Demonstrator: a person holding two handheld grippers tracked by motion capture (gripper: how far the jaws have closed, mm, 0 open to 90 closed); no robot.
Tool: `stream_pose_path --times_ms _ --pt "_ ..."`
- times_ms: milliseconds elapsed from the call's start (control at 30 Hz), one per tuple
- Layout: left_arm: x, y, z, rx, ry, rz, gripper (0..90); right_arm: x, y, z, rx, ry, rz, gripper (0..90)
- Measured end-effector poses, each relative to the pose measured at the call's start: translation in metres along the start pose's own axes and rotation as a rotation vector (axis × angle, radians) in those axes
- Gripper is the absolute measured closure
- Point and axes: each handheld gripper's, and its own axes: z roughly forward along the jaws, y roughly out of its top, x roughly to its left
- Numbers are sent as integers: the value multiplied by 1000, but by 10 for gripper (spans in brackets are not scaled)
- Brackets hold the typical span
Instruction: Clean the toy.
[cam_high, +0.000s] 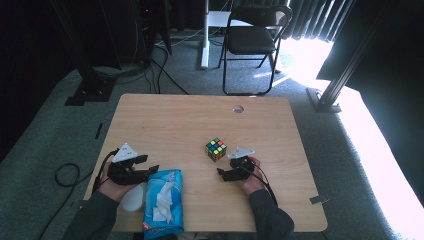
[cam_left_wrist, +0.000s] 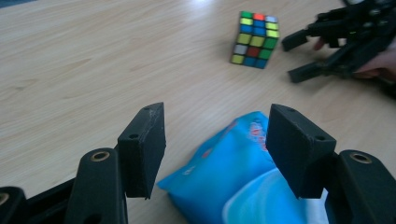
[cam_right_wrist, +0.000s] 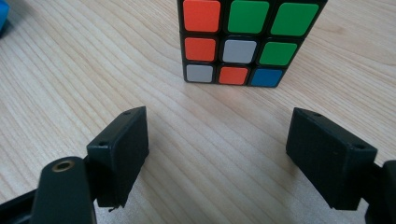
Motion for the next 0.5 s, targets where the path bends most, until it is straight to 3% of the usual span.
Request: stream_pose_path --times_ms 500 --pt "-21 -4 14 34 -72 61 382 0 0 0 0 0 0 208"
